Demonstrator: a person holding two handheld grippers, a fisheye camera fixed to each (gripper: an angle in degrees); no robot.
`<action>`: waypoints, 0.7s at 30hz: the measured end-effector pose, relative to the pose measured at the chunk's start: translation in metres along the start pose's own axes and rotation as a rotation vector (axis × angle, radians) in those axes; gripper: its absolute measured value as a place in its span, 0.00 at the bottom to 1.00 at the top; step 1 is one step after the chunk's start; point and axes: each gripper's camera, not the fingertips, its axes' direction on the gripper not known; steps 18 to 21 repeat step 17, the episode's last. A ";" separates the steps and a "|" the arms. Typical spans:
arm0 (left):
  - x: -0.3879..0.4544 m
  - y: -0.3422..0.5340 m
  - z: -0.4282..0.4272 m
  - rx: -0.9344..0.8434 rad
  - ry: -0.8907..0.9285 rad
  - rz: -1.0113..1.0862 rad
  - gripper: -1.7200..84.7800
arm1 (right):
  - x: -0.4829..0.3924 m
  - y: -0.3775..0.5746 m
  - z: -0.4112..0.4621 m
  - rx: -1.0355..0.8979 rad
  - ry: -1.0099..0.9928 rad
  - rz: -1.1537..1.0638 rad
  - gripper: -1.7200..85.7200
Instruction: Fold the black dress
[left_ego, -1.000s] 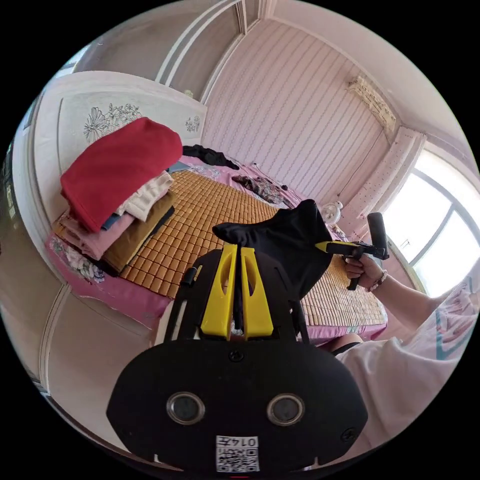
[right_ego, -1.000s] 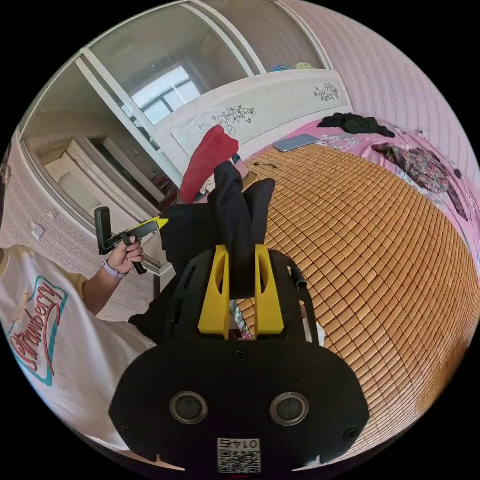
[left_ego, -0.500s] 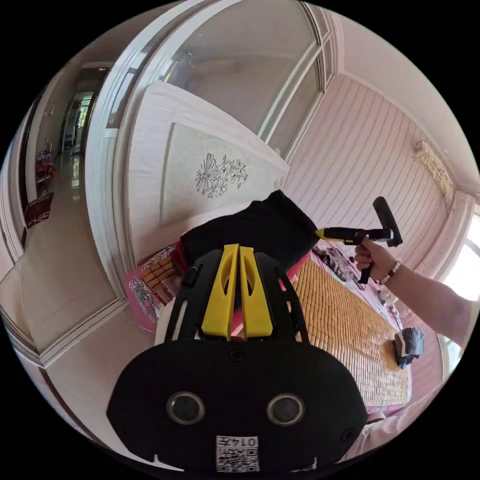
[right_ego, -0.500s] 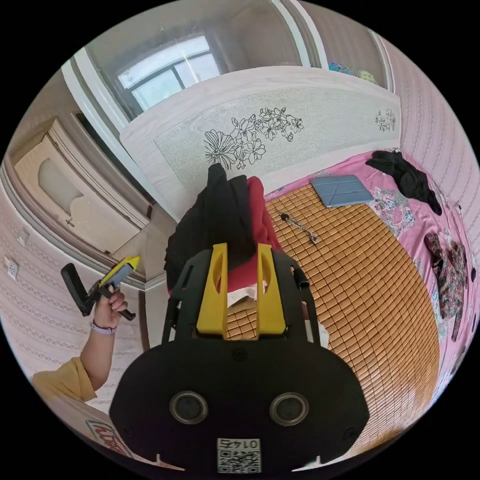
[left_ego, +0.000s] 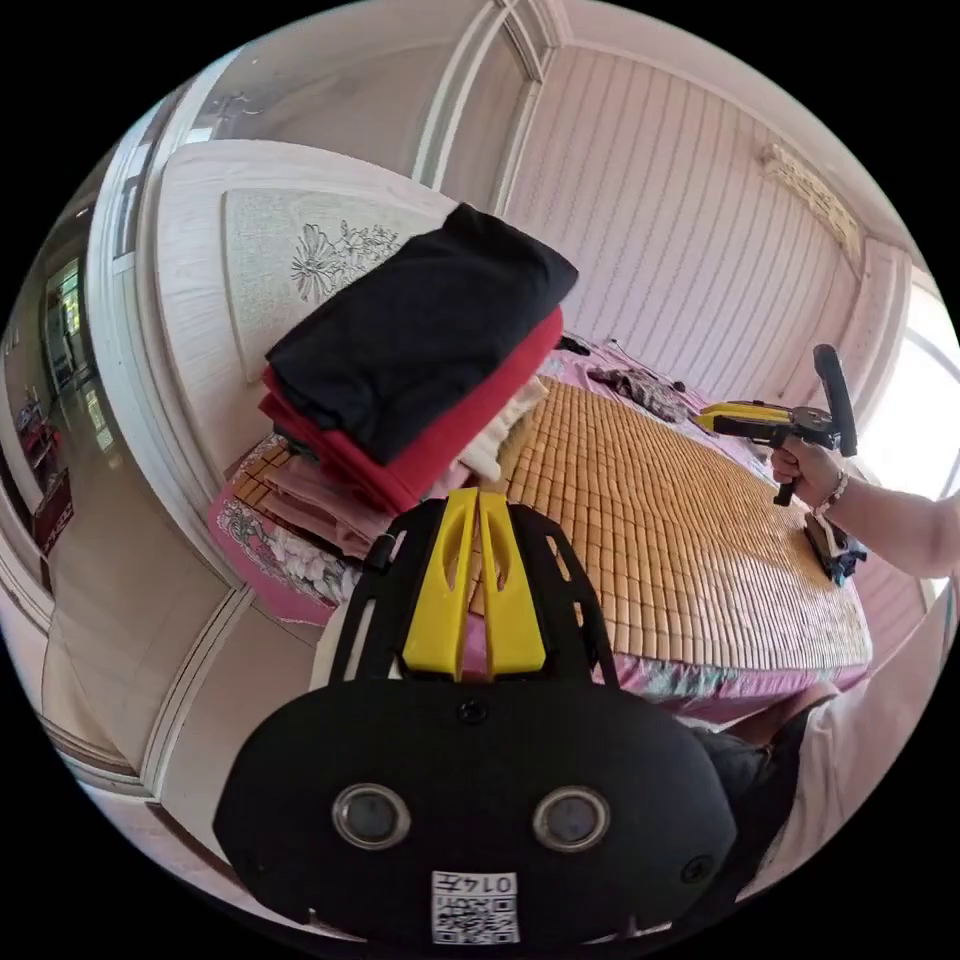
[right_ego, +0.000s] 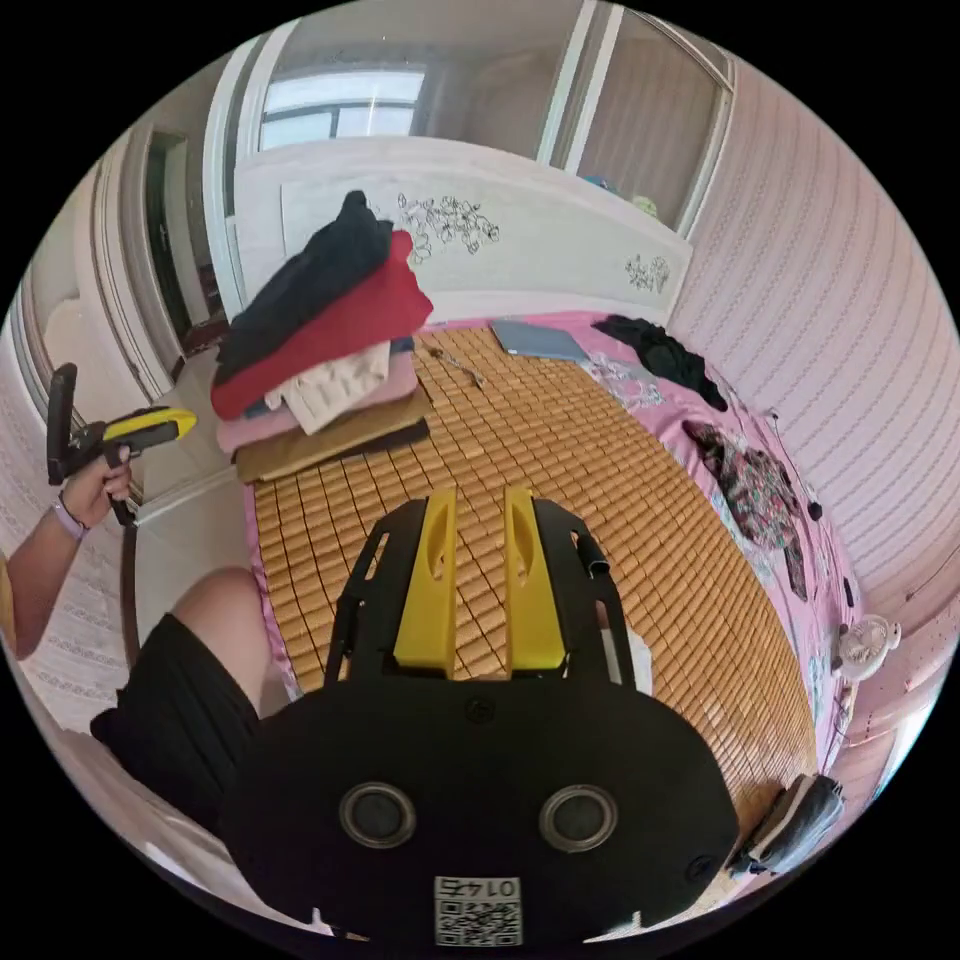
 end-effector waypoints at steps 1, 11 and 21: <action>0.013 0.009 0.004 -0.014 0.032 0.019 0.01 | 0.006 0.045 0.003 -0.095 0.026 0.027 0.11; 0.296 0.035 0.101 -0.161 0.725 0.514 0.08 | 0.124 0.324 -0.135 -0.179 0.250 0.855 0.11; 0.476 0.028 0.142 -0.135 0.867 0.865 0.09 | 0.183 0.417 -0.211 -0.045 0.374 1.079 0.11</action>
